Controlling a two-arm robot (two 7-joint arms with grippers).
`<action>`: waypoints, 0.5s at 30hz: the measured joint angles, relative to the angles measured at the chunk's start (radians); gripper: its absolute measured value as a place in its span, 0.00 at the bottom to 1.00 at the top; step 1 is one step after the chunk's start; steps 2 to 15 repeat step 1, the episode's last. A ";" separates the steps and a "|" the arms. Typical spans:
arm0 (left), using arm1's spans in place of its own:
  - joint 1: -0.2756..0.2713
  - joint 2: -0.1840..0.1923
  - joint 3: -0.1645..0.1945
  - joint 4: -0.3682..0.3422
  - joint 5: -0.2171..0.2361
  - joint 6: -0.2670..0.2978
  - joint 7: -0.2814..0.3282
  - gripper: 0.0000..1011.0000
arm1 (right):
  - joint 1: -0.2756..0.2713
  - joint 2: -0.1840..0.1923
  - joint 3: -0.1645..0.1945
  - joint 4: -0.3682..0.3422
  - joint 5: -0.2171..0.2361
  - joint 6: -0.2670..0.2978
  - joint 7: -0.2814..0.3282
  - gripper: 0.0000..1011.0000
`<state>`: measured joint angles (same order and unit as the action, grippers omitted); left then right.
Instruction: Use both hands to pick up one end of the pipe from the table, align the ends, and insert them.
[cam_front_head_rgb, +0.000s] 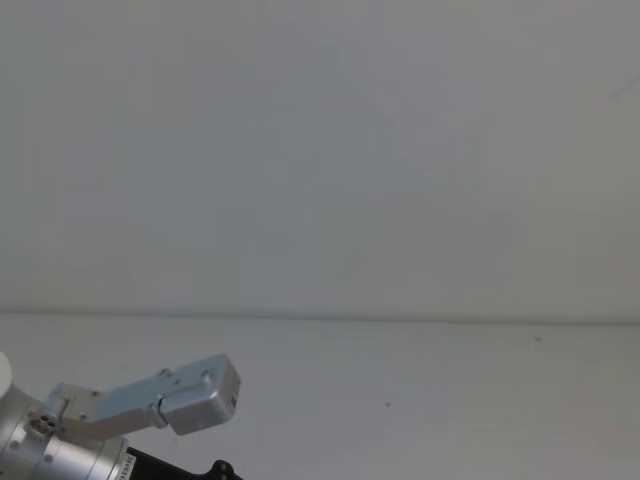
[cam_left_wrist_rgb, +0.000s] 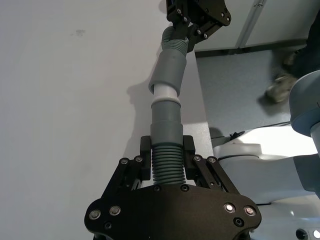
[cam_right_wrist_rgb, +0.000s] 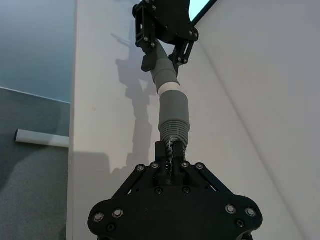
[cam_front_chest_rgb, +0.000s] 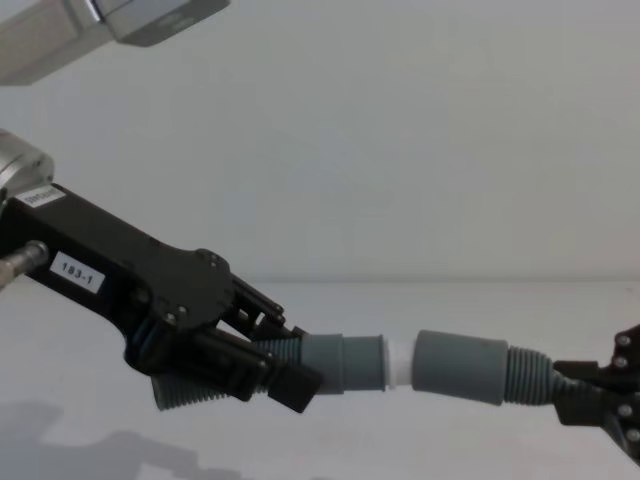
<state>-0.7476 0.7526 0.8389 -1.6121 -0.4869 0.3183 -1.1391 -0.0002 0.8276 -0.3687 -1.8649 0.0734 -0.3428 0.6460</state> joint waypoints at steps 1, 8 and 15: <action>0.000 0.000 0.000 0.000 0.000 0.000 0.000 0.33 | 0.000 0.000 0.000 0.000 0.000 0.000 0.000 0.06; 0.000 0.000 0.000 0.000 0.000 0.000 0.000 0.33 | 0.000 0.000 0.000 0.000 0.000 0.000 0.000 0.06; 0.000 0.000 0.000 0.000 0.000 0.000 0.000 0.33 | 0.000 0.000 0.000 0.000 0.000 0.000 0.000 0.06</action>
